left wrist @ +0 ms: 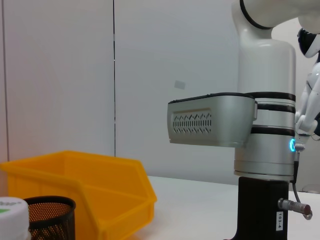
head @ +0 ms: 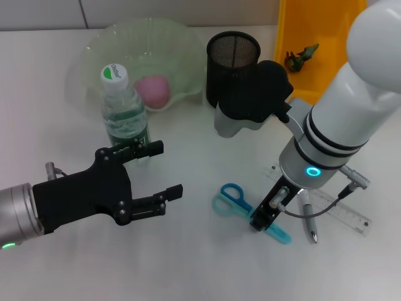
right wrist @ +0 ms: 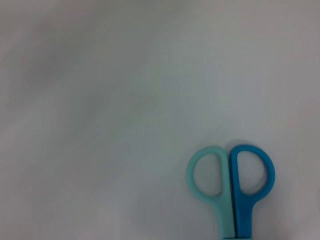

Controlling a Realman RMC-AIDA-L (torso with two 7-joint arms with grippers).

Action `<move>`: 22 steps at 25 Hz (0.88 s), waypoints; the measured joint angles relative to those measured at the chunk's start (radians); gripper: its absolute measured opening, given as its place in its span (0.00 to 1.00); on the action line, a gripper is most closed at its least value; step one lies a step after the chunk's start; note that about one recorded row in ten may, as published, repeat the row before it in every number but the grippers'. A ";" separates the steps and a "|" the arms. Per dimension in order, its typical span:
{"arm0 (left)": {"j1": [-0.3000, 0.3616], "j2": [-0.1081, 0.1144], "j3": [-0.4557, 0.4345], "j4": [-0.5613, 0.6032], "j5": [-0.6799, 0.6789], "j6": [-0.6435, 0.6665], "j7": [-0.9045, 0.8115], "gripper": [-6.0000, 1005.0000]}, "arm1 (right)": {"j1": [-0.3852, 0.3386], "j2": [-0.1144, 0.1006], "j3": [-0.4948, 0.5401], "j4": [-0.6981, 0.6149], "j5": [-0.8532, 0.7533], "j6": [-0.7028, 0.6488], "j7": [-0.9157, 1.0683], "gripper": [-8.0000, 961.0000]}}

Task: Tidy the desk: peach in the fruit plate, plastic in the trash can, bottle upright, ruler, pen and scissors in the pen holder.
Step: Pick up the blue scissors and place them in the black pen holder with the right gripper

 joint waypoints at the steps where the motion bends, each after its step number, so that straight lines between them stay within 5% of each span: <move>1: 0.000 0.000 -0.001 0.000 0.000 0.000 0.000 0.80 | 0.000 0.000 0.000 0.000 0.000 0.000 0.000 0.25; 9: 0.003 0.000 -0.011 -0.001 -0.003 0.003 0.000 0.80 | -0.061 -0.008 0.038 -0.166 -0.004 -0.019 -0.009 0.23; 16: 0.009 0.001 -0.026 -0.002 -0.004 0.012 0.000 0.80 | -0.170 -0.008 0.338 -0.418 -0.006 -0.039 -0.089 0.23; 18: 0.011 0.002 -0.026 -0.002 -0.002 0.014 0.000 0.80 | -0.218 -0.005 0.478 -0.469 0.041 0.066 -0.175 0.23; 22: 0.011 0.001 -0.026 -0.002 -0.001 0.014 0.000 0.80 | -0.276 -0.003 0.548 -0.435 0.198 0.283 -0.365 0.23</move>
